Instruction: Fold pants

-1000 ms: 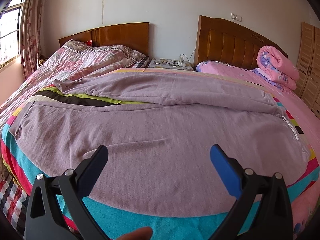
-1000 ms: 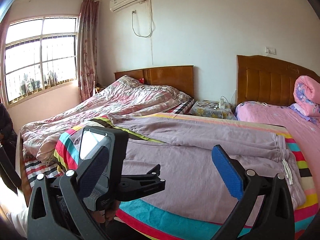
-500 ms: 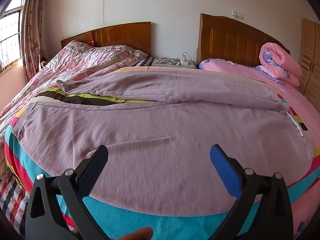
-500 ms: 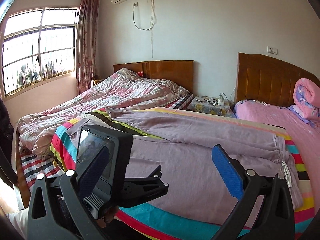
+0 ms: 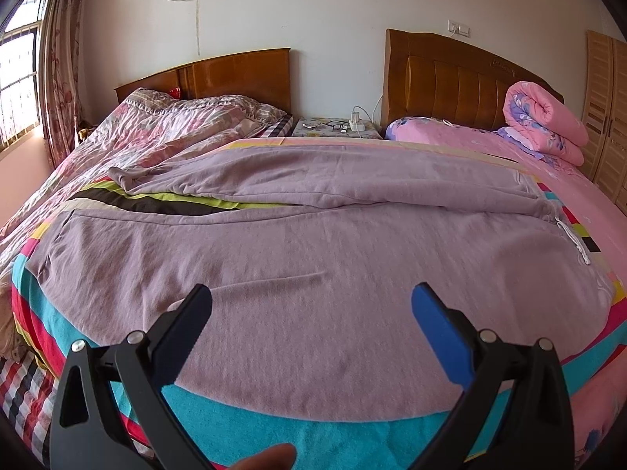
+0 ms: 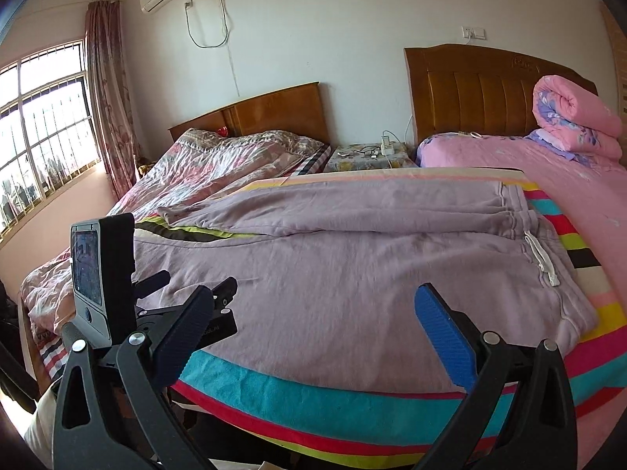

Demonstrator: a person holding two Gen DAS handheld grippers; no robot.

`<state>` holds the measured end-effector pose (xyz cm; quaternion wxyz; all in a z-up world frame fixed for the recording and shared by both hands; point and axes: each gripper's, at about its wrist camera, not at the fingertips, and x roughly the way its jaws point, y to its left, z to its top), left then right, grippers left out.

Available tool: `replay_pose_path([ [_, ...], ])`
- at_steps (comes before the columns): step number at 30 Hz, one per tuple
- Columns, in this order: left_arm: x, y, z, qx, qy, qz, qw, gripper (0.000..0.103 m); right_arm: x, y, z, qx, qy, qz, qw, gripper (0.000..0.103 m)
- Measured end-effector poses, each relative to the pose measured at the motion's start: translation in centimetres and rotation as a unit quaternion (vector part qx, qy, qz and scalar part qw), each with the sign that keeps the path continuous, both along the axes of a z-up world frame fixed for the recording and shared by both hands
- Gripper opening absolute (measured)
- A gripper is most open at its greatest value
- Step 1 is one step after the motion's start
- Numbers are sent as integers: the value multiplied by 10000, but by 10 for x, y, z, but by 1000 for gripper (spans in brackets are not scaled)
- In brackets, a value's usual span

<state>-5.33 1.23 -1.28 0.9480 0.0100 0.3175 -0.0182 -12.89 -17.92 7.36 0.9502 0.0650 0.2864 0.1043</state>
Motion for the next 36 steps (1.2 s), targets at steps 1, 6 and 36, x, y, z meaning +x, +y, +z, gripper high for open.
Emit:
replay_pose_path([
  [1,0,1,0,-14,-1,-15,10000,102,1,1,-1,-17,11,8,10000,99],
  [6,0,10,11,26,-83,-92,9999,102,12,-2,5,-128,-174,61,9997,99],
  [36,273,45,7,-1903,1519,-286,9695,102,453,-122,-67,-907,1819,1367,9695,99],
])
